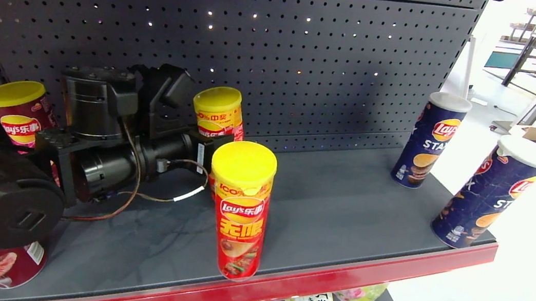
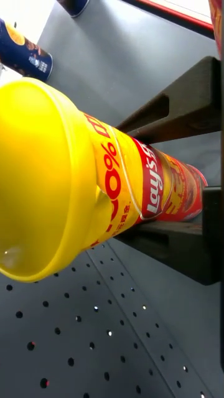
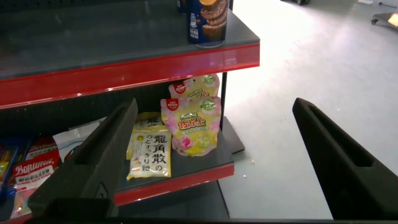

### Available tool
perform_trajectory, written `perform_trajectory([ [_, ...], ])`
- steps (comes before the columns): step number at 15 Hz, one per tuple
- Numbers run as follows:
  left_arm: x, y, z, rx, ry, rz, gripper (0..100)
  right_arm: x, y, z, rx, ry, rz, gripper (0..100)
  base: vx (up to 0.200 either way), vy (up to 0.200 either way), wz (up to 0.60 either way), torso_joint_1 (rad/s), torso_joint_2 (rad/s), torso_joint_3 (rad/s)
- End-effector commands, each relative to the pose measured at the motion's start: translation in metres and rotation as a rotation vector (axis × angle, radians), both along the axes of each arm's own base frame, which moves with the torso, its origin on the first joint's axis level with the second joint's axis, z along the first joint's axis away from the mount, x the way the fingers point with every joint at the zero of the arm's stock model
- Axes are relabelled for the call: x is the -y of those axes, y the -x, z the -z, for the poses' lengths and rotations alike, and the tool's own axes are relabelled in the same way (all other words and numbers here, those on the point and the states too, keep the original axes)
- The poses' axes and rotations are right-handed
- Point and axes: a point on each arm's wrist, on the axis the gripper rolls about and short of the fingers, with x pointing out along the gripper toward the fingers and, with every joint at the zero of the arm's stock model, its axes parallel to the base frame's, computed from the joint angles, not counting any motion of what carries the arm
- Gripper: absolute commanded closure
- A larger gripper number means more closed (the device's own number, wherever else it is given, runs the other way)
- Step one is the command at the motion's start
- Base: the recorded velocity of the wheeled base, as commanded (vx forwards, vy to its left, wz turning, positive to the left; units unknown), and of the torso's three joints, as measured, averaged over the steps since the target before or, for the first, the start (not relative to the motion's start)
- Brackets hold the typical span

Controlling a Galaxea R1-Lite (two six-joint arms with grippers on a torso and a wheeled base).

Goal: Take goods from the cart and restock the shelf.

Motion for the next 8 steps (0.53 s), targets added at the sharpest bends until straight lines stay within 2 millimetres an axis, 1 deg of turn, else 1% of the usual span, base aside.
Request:
perform_trajectory([
  [1,0.0003,-0.0001,0.0011,-0.004,-0.002,0.0,100,0.0,0.0001,-0.0001,0.001,0.0,0.0,0,0.0,0.0,0.0,0.0,0.0,0.0],
  [8,0.0005,-0.0011,0.0048,-0.011,-0.014,-0.009,100,0.0,0.0001,-0.0001,0.001,0.0,0.0,0,0.0,0.0,0.0,0.0,0.0,0.0],
])
